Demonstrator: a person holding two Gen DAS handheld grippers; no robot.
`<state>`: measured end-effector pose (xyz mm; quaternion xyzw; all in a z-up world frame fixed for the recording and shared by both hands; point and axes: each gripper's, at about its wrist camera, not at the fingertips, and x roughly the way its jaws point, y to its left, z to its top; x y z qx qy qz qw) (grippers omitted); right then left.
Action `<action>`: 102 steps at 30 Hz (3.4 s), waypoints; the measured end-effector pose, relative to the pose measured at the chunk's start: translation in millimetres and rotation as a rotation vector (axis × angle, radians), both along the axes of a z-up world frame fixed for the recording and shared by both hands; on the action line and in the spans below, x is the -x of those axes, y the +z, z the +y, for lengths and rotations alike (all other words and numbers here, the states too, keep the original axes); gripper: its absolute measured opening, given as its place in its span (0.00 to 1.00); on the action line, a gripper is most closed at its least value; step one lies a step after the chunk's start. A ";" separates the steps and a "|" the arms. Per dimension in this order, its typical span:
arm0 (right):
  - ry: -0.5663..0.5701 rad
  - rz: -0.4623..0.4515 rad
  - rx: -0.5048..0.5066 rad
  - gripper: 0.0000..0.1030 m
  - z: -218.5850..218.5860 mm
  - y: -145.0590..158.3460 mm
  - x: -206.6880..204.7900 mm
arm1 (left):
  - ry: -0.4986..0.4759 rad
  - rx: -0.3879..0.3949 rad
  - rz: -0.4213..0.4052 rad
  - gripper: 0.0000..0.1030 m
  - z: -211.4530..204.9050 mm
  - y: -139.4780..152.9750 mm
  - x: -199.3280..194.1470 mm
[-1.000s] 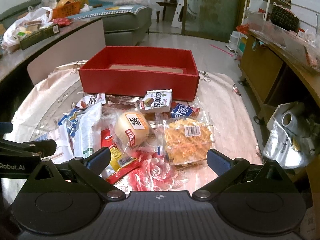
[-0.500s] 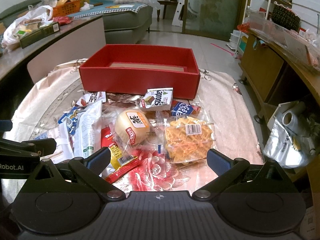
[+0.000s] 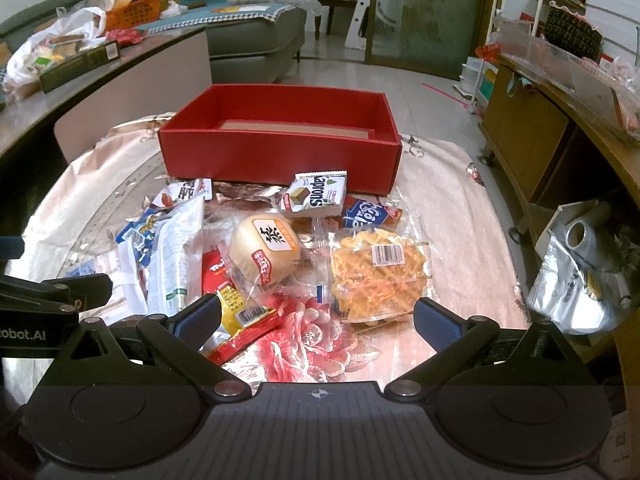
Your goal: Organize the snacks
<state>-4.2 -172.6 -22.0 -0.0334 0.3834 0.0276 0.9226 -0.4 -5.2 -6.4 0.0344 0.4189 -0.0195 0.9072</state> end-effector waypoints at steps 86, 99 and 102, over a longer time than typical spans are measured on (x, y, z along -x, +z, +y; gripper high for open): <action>0.068 0.016 -0.143 0.98 -34.1 26.4 -65.6 | 0.050 0.201 0.232 0.48 -18.4 -60.5 -92.4; 0.169 0.148 -0.131 0.93 2.5 -4.4 -89.9 | -0.008 0.253 0.232 0.36 6.6 -45.4 -62.1; 0.234 0.169 -0.092 0.93 18.1 -14.1 -96.5 | -0.020 0.243 0.219 0.36 6.6 -42.1 -59.5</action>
